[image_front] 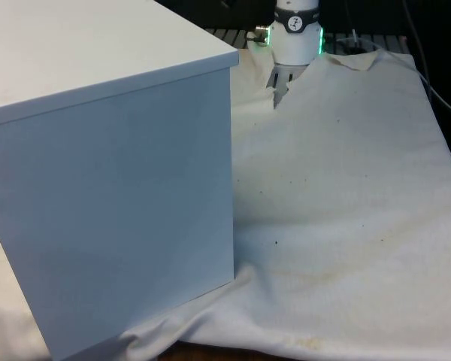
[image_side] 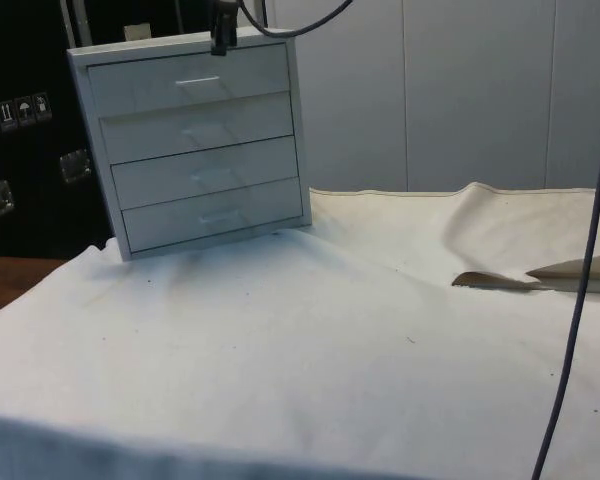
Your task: Open the drawer, then close it.
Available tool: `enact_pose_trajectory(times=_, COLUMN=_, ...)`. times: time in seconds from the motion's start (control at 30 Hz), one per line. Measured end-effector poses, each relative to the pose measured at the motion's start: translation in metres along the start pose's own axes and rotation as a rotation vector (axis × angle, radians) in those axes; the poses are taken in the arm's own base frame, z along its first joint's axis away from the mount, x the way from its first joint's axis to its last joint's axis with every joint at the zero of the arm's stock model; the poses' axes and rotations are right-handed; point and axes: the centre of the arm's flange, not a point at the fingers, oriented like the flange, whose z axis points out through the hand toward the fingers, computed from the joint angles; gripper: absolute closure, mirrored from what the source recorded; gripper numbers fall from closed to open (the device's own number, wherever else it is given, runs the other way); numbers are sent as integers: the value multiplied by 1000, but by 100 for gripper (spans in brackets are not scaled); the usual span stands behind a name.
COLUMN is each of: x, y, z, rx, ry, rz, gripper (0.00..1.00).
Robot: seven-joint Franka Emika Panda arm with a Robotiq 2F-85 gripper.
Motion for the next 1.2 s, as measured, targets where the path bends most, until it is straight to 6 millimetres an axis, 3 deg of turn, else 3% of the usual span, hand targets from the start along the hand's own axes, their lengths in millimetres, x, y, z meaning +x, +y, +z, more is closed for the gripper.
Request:
enact_pose_trajectory(times=0.3, x=-9, y=-15, z=-23, rx=4, ry=2, rz=10, gripper=100)
enact_pose_trajectory(times=0.63, x=-10, y=-16, z=-23, rx=4, ry=1, rz=10, gripper=100)
enact_pose_trajectory(times=0.9, x=-10, y=-16, z=-23, rx=4, ry=1, rz=10, gripper=59)
enact_pose_trajectory(times=0.93, x=-10, y=-16, z=-23, rx=4, ry=1, rz=10, gripper=48)
enact_pose_trajectory(times=0.97, x=-10, y=-16, z=-23, rx=4, ry=1, rz=10, gripper=48)
enact_pose_trajectory(times=1.07, x=-10, y=-16, z=-23, rx=4, ry=1, rz=10, gripper=33)
enact_pose_trajectory(times=1.17, x=-10, y=-16, z=-23, rx=4, ry=1, rz=10, gripper=14)
enact_pose_trajectory(times=1.2, x=-10, y=-16, z=-23, rx=4, ry=1, rz=10, gripper=4)
